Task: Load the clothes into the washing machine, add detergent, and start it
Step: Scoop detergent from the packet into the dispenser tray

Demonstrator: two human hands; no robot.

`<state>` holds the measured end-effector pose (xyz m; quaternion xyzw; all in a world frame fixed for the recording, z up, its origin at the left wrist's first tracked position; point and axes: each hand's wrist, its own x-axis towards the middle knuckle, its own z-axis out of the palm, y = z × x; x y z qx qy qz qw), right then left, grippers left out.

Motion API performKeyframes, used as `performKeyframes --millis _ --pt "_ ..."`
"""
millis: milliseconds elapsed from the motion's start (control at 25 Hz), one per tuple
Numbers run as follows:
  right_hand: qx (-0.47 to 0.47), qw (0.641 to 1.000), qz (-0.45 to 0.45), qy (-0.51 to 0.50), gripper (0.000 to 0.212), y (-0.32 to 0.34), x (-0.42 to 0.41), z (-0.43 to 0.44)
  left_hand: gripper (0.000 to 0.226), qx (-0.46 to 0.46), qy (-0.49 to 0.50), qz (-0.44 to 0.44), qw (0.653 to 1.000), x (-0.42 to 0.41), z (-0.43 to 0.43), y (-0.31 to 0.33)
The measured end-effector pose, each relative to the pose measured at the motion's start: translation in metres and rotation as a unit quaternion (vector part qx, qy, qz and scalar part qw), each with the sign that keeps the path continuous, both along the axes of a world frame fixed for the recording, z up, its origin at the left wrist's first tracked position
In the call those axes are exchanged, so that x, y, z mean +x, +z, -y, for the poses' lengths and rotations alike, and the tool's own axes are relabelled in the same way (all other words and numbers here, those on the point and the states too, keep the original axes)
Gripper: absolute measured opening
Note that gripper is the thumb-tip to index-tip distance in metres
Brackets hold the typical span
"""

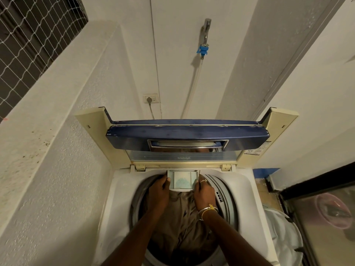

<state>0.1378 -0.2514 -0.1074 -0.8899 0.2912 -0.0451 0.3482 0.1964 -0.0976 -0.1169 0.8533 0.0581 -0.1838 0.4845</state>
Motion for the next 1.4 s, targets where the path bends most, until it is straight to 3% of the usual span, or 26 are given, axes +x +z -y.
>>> performKeyframes --millis 480,800,1400 --pt "0.011 0.999 -0.025 0.023 0.028 0.015 0.005 0.005 0.042 -0.011 -0.009 -0.027 1.000 0.007 0.002 0.006" --pt "-0.055 0.991 -0.094 0.073 0.031 0.025 0.008 0.005 0.045 -0.009 0.006 -0.036 0.999 0.005 0.002 -0.001" --pt "-0.025 0.993 -0.107 0.045 0.022 0.042 0.018 0.006 0.035 -0.066 0.027 -0.070 0.995 0.016 0.005 0.010"
